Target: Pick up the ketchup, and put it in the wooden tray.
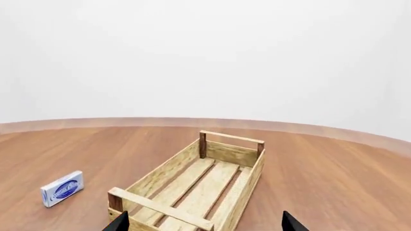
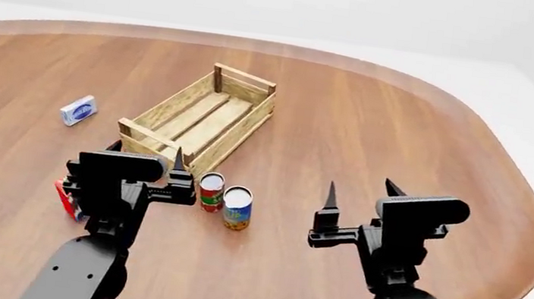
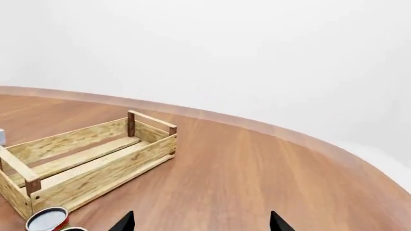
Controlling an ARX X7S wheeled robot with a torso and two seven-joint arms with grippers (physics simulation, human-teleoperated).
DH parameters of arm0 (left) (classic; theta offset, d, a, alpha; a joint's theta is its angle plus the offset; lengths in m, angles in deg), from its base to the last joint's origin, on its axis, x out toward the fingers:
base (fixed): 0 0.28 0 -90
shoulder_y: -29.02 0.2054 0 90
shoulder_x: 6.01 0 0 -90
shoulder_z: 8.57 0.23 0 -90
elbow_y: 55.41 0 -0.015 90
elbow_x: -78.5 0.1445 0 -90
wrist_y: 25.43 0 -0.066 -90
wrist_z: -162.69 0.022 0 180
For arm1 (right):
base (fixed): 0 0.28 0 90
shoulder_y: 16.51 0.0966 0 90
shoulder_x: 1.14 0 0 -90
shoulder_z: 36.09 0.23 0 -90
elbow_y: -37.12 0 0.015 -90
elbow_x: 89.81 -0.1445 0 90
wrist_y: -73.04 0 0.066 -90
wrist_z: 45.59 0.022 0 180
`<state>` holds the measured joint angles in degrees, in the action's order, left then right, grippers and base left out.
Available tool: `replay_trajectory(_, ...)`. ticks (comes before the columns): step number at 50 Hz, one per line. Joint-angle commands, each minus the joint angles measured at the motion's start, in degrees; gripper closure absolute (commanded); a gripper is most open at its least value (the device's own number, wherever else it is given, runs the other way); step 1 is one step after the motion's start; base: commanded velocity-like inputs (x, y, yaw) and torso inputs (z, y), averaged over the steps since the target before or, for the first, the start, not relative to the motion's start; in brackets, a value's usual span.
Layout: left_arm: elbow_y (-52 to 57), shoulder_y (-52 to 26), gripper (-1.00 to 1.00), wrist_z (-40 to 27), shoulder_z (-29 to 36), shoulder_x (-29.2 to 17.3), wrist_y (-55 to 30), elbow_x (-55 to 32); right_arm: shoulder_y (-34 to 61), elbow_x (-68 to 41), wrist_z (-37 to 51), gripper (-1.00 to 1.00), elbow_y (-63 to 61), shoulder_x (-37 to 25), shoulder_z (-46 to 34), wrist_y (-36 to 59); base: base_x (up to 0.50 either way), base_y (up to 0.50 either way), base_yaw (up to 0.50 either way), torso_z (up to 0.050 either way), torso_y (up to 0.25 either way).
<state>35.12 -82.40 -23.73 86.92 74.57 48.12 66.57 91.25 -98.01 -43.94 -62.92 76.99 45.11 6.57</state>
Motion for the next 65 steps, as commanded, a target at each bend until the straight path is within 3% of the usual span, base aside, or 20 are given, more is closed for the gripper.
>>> replay_trajectory(1,-0.5,-0.3,-1.0,-0.3,0.4,-0.3,0.3,-0.2,0.1,0.7,0.6,-1.0,-0.9,-0.9,-0.7,0.4,0.0,0.0,0.0,0.0,0.0)
replay_trajectory(7,-0.2,-0.3,-1.0,-0.5,0.6,-0.5,0.4,-0.3,0.0,0.1,0.3,-1.0,-2.2,-1.3,-0.6,0.5,0.0,0.0,0.03,0.0,0.0)
replay_trajectory(46,-1.4,-1.1,-1.0,-2.3,1.0,-1.4,1.1,-0.9,2.7,0.3,0.7,-1.0,-2.7,-2.8,-2.6,3.1,0.01,0.0,0.5,0.0,0.0)
replay_trajectory(65,-3.2,-3.1,-1.0,-2.9,1.7,-1.3,0.9,-0.9,4.8,0.1,1.5,-1.0,-2.3,-2.6,-3.3,5.6,0.02,0.03,0.0,0.0,0.0)
